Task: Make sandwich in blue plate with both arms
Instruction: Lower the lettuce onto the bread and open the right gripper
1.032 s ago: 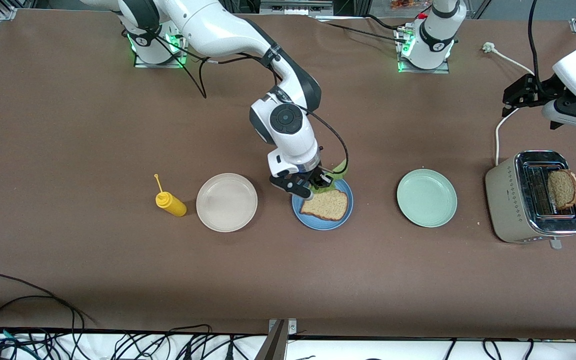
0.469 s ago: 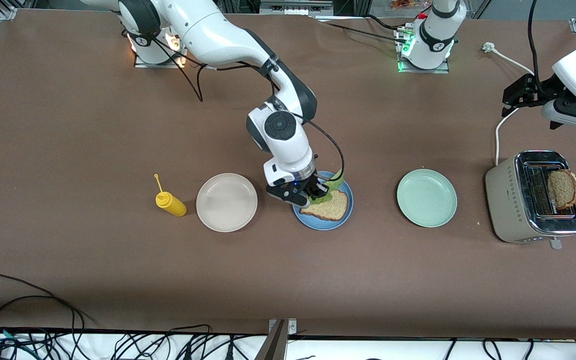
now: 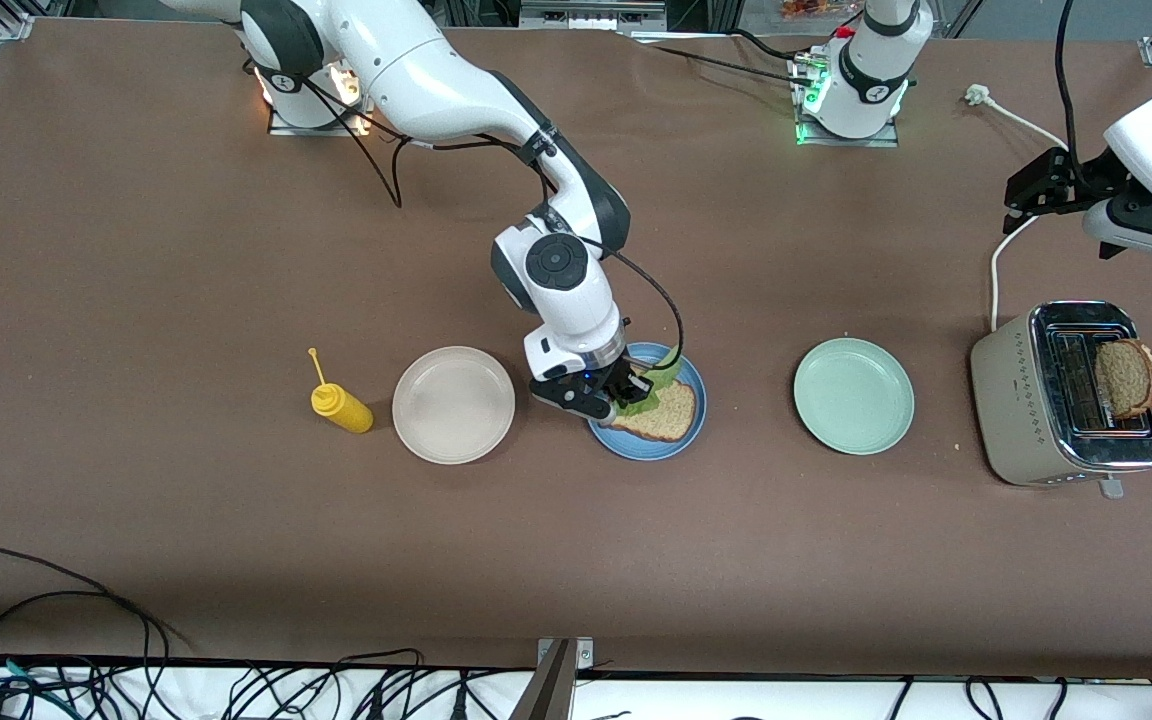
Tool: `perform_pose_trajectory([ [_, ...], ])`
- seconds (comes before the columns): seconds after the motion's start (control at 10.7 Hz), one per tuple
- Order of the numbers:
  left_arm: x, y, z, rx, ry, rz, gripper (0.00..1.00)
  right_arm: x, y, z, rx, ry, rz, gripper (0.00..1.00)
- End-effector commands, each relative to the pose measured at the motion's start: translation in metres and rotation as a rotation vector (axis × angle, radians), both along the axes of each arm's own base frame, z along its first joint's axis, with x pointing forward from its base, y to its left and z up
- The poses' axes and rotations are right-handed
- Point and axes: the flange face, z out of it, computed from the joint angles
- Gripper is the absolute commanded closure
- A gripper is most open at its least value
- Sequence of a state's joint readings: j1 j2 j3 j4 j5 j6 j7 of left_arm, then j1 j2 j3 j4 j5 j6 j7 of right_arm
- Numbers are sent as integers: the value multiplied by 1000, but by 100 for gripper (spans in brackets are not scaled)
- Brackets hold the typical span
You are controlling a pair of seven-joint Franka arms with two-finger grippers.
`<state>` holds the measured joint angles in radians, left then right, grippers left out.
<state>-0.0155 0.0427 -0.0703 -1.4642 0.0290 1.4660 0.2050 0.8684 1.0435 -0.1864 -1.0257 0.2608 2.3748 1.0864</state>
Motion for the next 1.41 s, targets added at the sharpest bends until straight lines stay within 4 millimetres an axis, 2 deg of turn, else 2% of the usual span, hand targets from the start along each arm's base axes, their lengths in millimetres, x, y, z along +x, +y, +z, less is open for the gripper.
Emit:
perform_pose_trajectory([
  [0.0, -2, -2, 6, -18, 5, 6, 0, -1, 9, -8, 18, -9, 0, 97],
  [0.09, -1, -2, 6, -18, 5, 6, 0, -2, 10, -9, 18, -8, -4, 5],
  [0.19, -2, -2, 7, -18, 3, 6, 0, -3, 13, -7, 29, -33, 1, 0],
  [0.47, -1, -2, 6, -18, 5, 6, 0, -3, 14, 1, 38, -36, 2, 0],
  [0.84, -1, -1, 6, -18, 5, 8, 0, -1, 5, 1, -21, 9, 10, 0],
  [1.03, -2, 0, 7, -18, 5, 9, 0, 2, 1, 34, -34, -16, 79, 0],
  [1.22, -1, 0, 6, -18, 5, 9, 0, 1, -24, 43, -68, 2, 135, 0],
  [1.31, -2, 0, 7, -18, 5, 9, 0, 0, -36, 58, -72, 1, 171, 0],
])
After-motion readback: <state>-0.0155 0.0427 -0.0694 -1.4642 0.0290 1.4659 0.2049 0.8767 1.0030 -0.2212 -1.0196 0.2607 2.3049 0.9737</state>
